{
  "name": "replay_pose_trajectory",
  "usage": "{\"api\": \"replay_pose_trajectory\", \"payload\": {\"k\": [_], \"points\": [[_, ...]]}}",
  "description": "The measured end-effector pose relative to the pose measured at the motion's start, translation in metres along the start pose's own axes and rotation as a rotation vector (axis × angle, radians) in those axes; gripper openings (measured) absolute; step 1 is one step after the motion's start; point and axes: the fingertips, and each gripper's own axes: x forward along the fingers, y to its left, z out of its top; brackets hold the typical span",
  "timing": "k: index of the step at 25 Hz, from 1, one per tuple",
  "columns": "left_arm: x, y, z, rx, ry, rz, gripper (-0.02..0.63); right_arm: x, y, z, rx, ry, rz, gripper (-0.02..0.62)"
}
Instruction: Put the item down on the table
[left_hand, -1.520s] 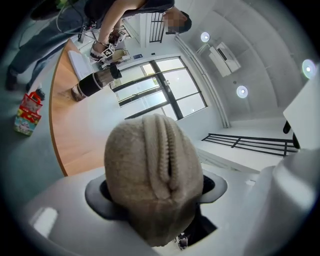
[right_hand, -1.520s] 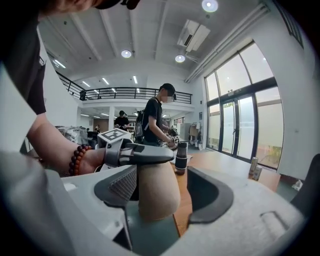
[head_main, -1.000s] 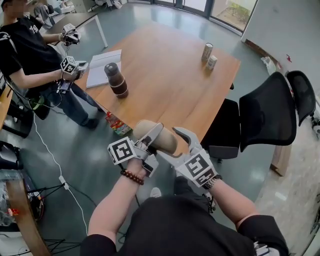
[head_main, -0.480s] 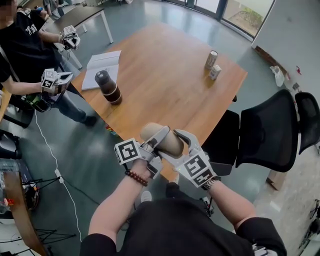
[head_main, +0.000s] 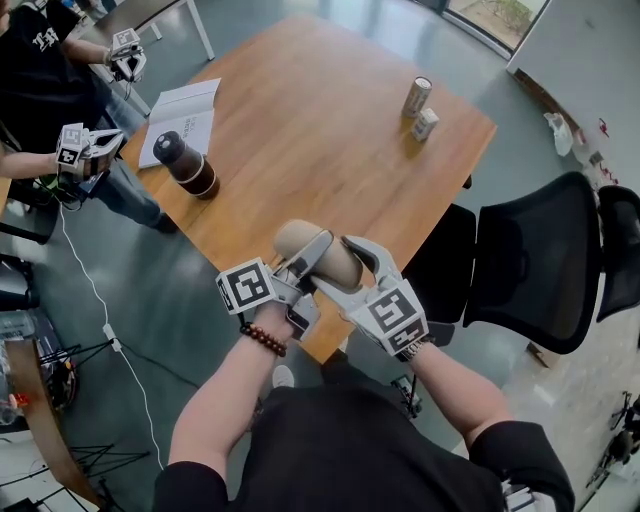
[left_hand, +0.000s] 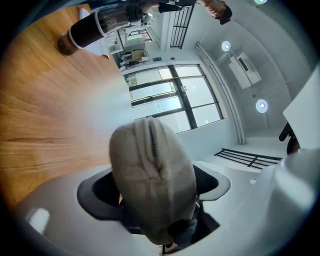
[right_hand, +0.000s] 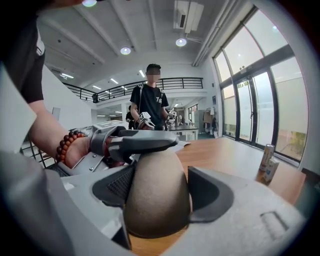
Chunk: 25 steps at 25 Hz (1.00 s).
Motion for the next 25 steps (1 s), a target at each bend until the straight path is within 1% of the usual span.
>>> {"api": "replay_pose_trajectory", "payload": {"k": [2,4,8,10,13,17,19,20,22,23,25], "points": [[-0.003,0.005,0.001,0.036,0.000,0.033,0.454,-0.001,-0.010,-0.001,0.019,-0.013,-0.022,0.321],[-0.005,0.011,0.004,0.078,-0.005,0.070,0.454,-0.001,-0.025,-0.003,0.023,-0.019,-0.050,0.321],[-0.002,0.020,0.014,0.130,-0.016,0.119,0.450,0.005,-0.067,-0.013,0.031,-0.011,-0.110,0.321],[0.001,0.027,0.019,0.161,-0.020,0.147,0.432,0.012,-0.089,-0.019,0.032,-0.001,-0.139,0.321],[0.002,0.037,0.022,0.233,-0.014,0.194,0.385,0.020,-0.119,-0.028,0.038,0.014,-0.182,0.321],[0.000,0.044,0.028,0.391,-0.010,0.265,0.296,0.034,-0.156,-0.044,0.053,0.043,-0.234,0.321],[0.001,0.045,0.029,0.453,-0.002,0.287,0.246,0.043,-0.172,-0.054,0.055,0.063,-0.251,0.321],[0.001,0.046,0.029,0.478,0.002,0.293,0.207,0.048,-0.179,-0.059,0.057,0.073,-0.257,0.321],[0.002,0.047,0.027,0.518,0.016,0.307,0.168,0.057,-0.190,-0.069,0.065,0.089,-0.263,0.321],[0.002,0.048,0.025,0.537,0.025,0.315,0.136,0.061,-0.195,-0.073,0.066,0.095,-0.264,0.321],[0.002,0.050,0.023,0.576,0.045,0.336,0.094,0.070,-0.204,-0.081,0.051,0.109,-0.262,0.321]]}}
